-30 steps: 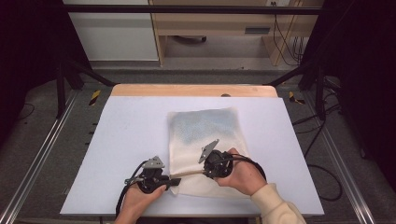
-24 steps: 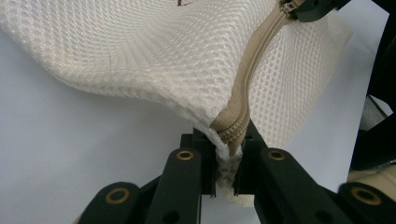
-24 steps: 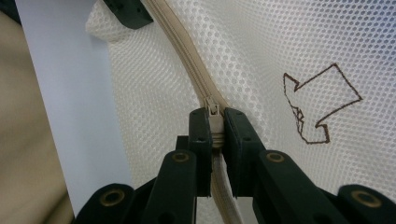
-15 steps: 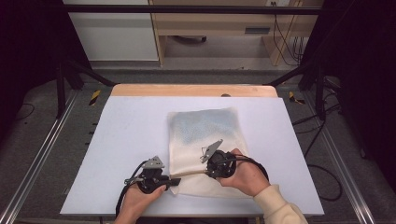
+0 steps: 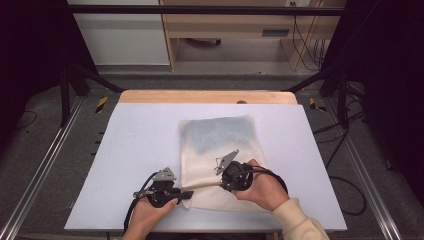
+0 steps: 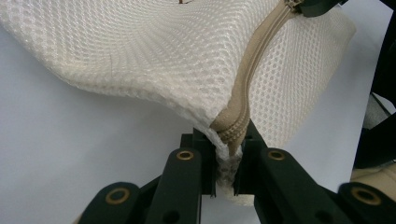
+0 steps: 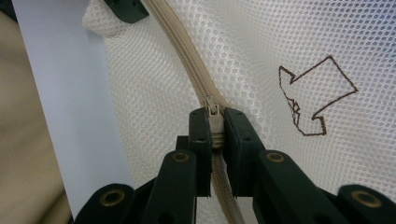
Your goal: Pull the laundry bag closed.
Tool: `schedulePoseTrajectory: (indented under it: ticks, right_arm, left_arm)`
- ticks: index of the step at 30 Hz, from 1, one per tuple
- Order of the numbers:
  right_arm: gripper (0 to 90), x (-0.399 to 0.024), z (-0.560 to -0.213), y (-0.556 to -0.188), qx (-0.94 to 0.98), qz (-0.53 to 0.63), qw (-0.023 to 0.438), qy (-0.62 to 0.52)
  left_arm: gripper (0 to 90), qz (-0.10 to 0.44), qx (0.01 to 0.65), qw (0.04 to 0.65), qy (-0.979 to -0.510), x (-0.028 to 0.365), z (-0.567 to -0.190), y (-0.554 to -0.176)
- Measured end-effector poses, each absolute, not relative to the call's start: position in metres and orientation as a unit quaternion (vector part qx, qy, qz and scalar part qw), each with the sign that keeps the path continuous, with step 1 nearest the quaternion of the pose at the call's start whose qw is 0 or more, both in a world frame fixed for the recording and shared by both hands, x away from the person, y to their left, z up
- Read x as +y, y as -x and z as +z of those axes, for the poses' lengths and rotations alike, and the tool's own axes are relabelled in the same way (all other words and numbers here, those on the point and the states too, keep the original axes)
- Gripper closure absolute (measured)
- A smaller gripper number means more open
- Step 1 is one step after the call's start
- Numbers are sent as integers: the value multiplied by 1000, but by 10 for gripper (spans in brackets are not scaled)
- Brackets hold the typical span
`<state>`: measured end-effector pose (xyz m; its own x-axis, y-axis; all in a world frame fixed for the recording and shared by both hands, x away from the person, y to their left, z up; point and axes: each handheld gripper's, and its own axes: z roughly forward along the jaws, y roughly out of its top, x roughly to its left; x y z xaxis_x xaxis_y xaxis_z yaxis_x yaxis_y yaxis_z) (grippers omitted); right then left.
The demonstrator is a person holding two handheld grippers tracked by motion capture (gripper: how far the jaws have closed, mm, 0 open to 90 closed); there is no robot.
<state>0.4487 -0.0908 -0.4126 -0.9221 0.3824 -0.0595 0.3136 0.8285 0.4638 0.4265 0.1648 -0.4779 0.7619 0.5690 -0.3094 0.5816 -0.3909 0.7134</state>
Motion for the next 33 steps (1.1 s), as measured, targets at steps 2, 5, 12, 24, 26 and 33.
schedulePoseTrajectory:
  ticks: [2, 5, 12, 24, 26, 33]
  right_arm:
    - [822, -92, -413, -449, 953, 228, 72, -185]
    - [821, -94, -413, -449, 954, 225, 72, -187]
    - [822, -99, -414, -447, 952, 227, 71, -191]
    - [822, -105, -415, -447, 950, 231, 73, -196]
    - [822, -106, -415, -447, 950, 230, 73, -196]
    - [822, -107, -414, -446, 950, 230, 74, -199]
  left_arm:
    - [825, -8, 344, 430, -834, 165, -478, -427]
    - [825, -7, 344, 430, -834, 165, -478, -427]
    - [824, -6, 342, 429, -836, 164, -477, -425]
    - [824, -3, 341, 429, -836, 164, -477, -425]
    - [825, -2, 341, 429, -837, 164, -476, -425]
    - [825, -2, 342, 431, -835, 166, -475, -425]
